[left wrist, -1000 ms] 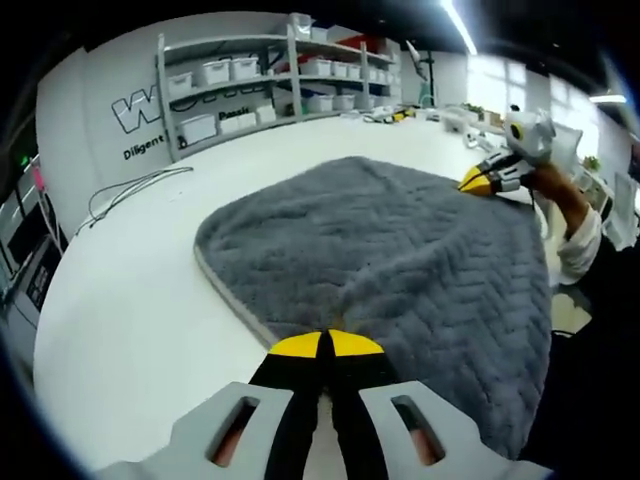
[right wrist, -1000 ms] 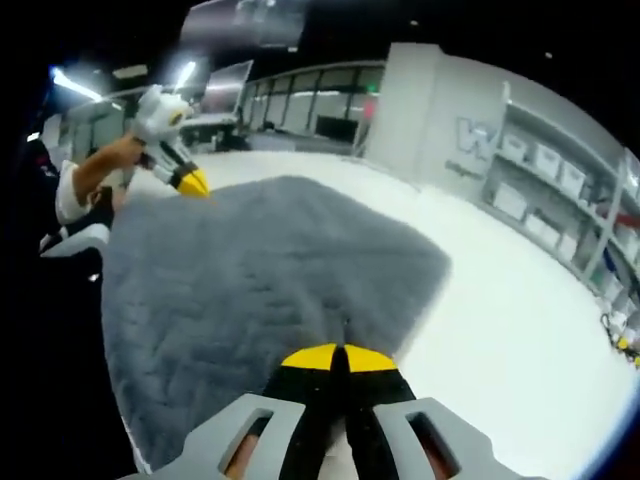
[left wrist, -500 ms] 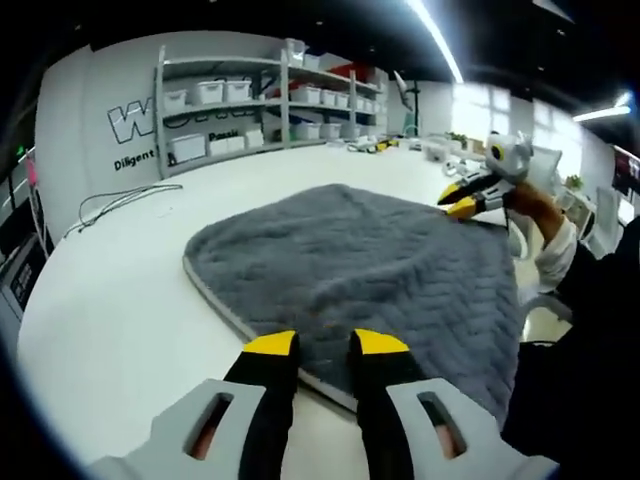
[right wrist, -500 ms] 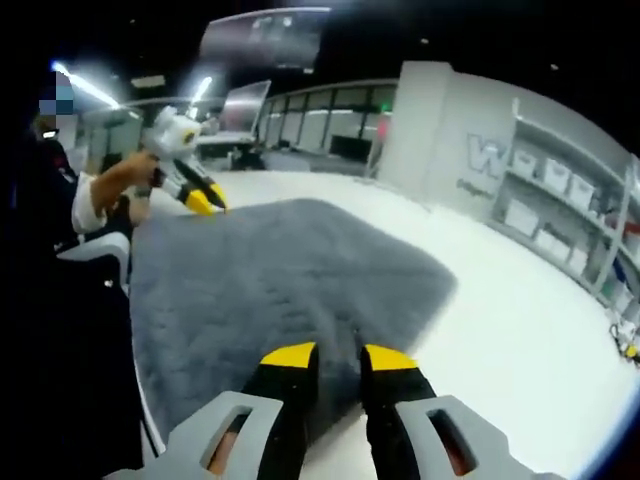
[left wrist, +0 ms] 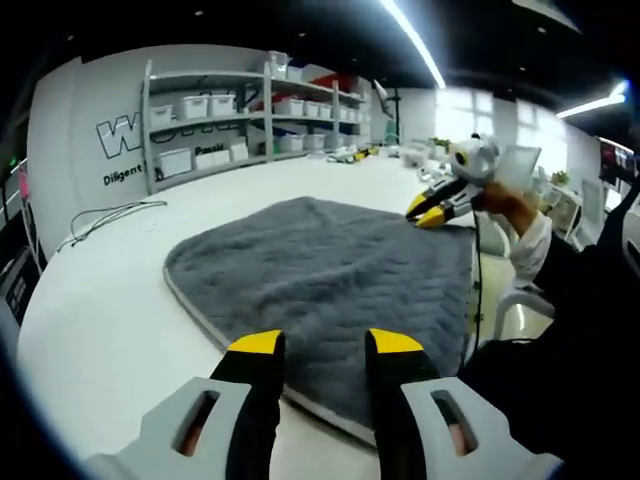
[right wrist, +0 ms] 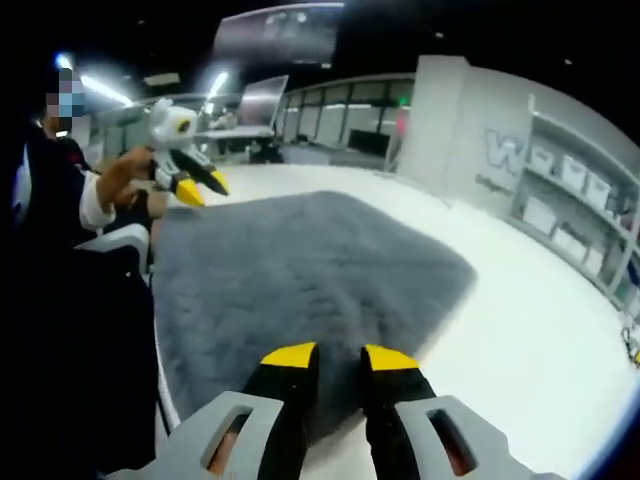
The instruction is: Open the folded towel by lifting each exposed corner and separating the folded layers until the towel lies flat within the target outline without major curled edges
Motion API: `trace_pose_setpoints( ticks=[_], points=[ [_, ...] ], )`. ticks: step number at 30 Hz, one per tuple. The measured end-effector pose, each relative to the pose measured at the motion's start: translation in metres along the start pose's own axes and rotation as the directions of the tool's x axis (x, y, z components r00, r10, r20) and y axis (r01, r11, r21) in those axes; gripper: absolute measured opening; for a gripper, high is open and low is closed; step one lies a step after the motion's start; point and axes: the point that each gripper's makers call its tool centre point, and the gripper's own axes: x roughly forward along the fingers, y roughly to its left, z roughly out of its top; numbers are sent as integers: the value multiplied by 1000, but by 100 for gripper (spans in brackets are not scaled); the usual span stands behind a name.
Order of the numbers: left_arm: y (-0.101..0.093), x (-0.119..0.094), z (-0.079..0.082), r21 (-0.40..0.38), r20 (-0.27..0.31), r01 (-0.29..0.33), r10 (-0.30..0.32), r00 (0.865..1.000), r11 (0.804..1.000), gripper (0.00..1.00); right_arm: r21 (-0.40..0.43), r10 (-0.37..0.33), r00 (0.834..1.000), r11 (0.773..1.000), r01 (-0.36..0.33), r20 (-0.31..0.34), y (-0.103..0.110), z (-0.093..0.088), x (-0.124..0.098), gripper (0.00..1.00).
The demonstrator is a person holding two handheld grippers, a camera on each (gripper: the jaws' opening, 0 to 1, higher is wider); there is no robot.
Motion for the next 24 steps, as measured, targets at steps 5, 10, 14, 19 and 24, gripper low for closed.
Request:
trace_pose_setpoints(
  ticks=[5,10,14,19,24],
  points=[
    [-5,-9,-5,-9,-2,14,-14,1000,1000,35,4,1,1000,1000,-1,1,-2,-1,-1,16],
    [-12,-17,-10,2,-13,13,-13,1000,1000,41,28,-33,999,999,32,19,-11,0,1,19],
    [-23,-24,-15,1,-19,26,-26,999,1000,42,66,-59,998,996,57,26,-16,-1,3,22],
    [-31,-33,-27,-2,-54,25,-25,998,1000,42,64,-59,998,996,57,25,-16,-1,3,22],
    [-30,-45,-36,-30,-70,14,-16,997,999,42,69,-57,998,996,55,28,-15,-2,4,22]
  ],
)
